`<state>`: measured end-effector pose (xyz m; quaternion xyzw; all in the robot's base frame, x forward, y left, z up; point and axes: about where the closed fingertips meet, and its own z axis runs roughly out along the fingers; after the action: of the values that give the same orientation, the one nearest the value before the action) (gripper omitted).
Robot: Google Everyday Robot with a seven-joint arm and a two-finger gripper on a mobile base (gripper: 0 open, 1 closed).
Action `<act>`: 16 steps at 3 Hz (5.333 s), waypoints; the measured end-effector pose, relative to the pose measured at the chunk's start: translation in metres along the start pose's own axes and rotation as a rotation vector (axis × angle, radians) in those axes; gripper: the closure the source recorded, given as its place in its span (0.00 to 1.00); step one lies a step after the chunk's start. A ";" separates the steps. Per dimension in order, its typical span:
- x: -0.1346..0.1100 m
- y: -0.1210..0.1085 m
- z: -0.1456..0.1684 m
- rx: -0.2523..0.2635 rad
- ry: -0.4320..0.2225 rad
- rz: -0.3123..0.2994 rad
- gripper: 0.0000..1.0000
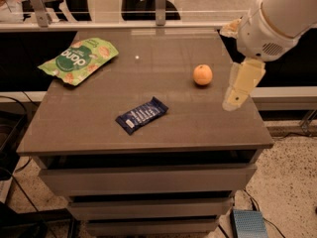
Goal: Move green rice chip bag near rxbar blueberry
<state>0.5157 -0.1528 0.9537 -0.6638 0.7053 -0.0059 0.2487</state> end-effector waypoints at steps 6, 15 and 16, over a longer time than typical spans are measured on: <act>-0.108 -0.129 0.154 0.078 -0.313 0.059 0.00; -0.290 -0.179 0.316 -0.176 -0.644 0.085 0.64; -0.285 -0.181 0.302 -0.154 -0.659 0.087 0.88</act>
Offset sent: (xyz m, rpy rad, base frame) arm 0.1090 0.1298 -0.0106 0.1852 -0.0987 0.1188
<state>0.7917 0.1904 0.8484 -0.6163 0.6131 0.2727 0.4122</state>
